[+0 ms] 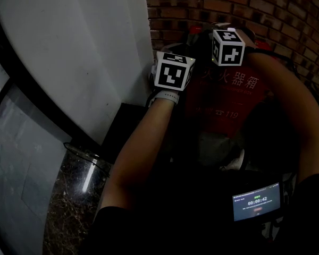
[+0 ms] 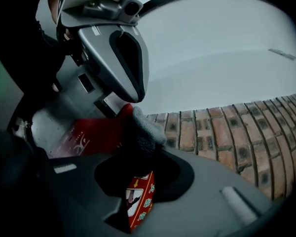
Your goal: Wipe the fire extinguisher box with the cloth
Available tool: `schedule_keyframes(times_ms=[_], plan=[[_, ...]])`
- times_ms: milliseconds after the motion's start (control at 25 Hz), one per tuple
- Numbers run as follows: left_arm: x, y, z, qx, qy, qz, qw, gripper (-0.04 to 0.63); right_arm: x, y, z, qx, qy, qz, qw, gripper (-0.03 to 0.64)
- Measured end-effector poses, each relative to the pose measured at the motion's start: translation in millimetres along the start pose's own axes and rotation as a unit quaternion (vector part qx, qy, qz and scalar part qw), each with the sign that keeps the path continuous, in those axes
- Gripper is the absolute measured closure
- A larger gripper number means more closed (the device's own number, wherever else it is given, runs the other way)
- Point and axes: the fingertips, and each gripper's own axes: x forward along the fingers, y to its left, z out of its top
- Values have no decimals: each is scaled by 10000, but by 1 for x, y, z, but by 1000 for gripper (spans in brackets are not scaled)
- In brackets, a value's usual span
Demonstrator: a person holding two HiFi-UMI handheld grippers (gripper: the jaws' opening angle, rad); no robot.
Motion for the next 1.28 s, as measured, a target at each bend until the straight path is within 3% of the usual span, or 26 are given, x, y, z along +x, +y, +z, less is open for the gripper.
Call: schedule_keyframes(times_ms=[480, 720, 1280], plan=[[-16, -20, 21, 93, -112, -26, 9999, 592, -44, 16, 17, -47, -144, -127, 9998, 551], [-12, -38, 43, 89, -260, -87, 9996, 592, -54, -12, -24, 232, 215, -452, 9985, 551], [37, -58, 31, 70, -328, -320, 9989, 592, 5, -52, -111, 751, 902, -991, 9881, 549]])
